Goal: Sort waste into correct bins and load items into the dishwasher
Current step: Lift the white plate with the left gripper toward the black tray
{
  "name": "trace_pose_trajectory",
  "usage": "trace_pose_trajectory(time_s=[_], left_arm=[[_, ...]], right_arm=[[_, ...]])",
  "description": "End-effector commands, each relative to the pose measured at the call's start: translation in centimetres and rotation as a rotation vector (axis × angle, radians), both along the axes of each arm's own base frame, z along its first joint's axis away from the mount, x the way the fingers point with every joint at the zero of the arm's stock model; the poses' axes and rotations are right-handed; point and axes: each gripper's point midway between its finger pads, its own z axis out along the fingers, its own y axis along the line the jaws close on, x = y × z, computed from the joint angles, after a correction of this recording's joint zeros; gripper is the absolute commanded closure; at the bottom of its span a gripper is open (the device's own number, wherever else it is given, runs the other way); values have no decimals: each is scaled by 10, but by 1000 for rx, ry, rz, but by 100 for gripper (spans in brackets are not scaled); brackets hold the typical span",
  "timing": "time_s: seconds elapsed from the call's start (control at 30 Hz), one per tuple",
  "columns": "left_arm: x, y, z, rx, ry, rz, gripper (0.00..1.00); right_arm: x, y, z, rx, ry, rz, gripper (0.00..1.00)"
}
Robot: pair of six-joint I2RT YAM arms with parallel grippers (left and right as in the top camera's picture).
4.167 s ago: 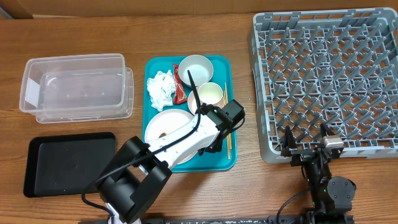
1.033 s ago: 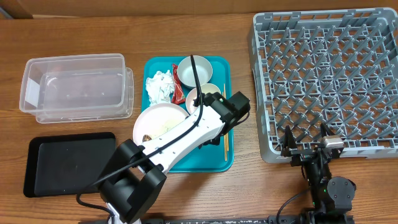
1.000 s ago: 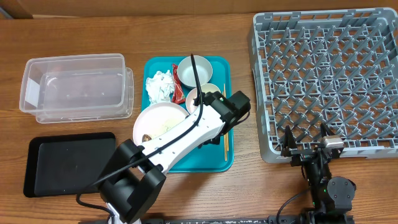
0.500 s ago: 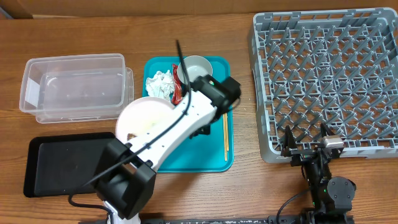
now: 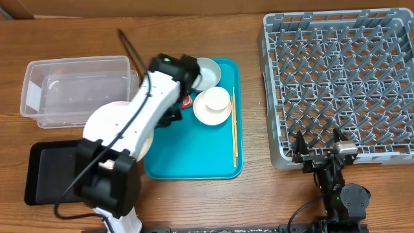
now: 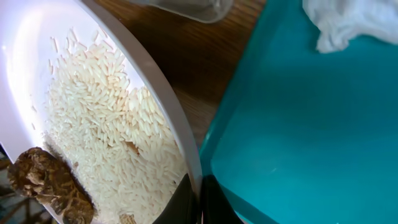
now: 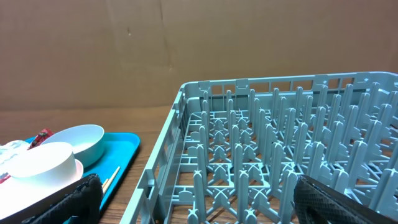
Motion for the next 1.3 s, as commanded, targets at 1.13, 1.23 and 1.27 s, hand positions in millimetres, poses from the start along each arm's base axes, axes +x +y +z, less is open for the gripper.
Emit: trace_pose_trajectory(time_s=[1.13,1.23,1.27], left_arm=[[17,113,42,-536,-218,294,96],[15,126,42,-566,-235,324,96],[16,125,43,-589,-239,317,96]], right_arm=[[0,0,-2,-4,-5,0,0],[0,0,-2,-4,-5,0,0],[0,0,-2,-4,-5,0,0]])
